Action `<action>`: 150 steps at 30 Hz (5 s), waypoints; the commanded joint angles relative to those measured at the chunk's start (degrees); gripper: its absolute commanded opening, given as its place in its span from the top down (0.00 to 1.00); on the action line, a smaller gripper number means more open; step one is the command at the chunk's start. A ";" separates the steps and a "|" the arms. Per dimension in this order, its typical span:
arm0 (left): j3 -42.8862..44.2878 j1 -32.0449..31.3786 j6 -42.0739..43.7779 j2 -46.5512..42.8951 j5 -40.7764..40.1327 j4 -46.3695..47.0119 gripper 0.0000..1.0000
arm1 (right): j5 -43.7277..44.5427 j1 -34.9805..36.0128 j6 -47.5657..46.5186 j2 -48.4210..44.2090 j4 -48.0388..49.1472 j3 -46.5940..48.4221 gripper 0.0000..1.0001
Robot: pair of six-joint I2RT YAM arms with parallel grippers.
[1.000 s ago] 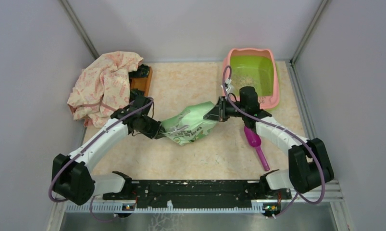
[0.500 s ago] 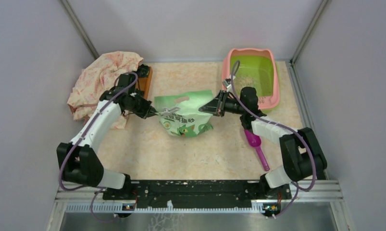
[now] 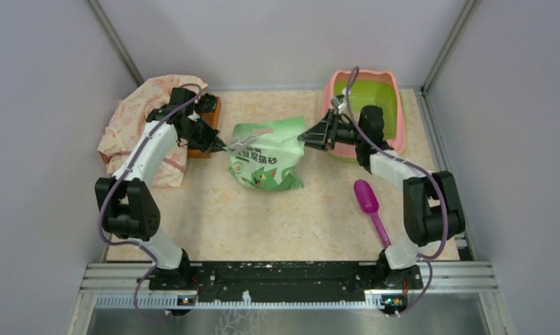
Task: Fill the litter box with clean litter
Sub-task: Adjust the cat litter bag at the center of the board.
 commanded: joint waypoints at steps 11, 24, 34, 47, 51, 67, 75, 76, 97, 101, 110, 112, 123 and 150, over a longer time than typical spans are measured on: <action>7.19 2.21 7.16 3.88 2.62 1.83 1.00 | 23.20 13.68 -80.17 -20.10 -51.24 19.71 0.29; 4.33 2.21 8.99 2.71 3.89 2.12 1.00 | 6.29 14.69 -97.37 -5.97 -59.16 31.44 0.25; 5.19 2.30 9.82 2.95 4.22 1.61 1.00 | 8.10 19.54 -103.28 4.68 -60.38 39.77 0.24; 5.57 2.68 10.75 3.23 4.98 1.35 1.00 | 16.77 22.01 -110.91 14.82 -70.38 47.24 0.24; 5.47 3.12 11.06 3.13 5.12 1.33 1.00 | 19.80 21.12 -111.31 14.91 -71.35 46.69 0.25; 6.00 4.61 12.10 3.91 4.89 0.58 1.00 | 19.64 18.39 -105.42 13.35 -71.85 45.81 1.00; 9.40 5.39 15.83 2.18 3.20 -1.08 0.77 | 18.94 18.13 -100.80 8.52 -65.69 41.84 1.00; 9.52 5.33 17.38 1.25 3.94 -0.45 0.65 | 19.22 18.08 -100.43 8.32 -65.30 41.67 1.00; 3.92 -1.19 31.69 -11.79 12.60 19.98 0.01 | 14.82 16.83 -101.19 6.38 -68.49 41.79 1.00; -1.01 -1.83 42.30 -18.88 16.07 30.80 0.01 | 11.20 15.58 -100.61 6.30 -69.21 41.23 1.00; -18.08 -1.75 62.71 -26.54 21.19 49.15 0.01 | 4.21 12.51 -99.62 8.62 -69.71 43.28 1.00; -19.84 -0.54 65.70 -26.90 23.10 51.59 0.01 | 3.39 12.42 -99.68 9.33 -69.60 43.47 1.00; -4.38 10.52 69.08 -4.20 55.68 44.45 0.09 | 1.29 12.45 -101.97 12.22 -73.79 45.40 1.00; -0.31 2.04 78.67 6.45 59.81 31.05 0.12 | 1.82 12.42 -101.50 9.83 -71.31 38.48 1.00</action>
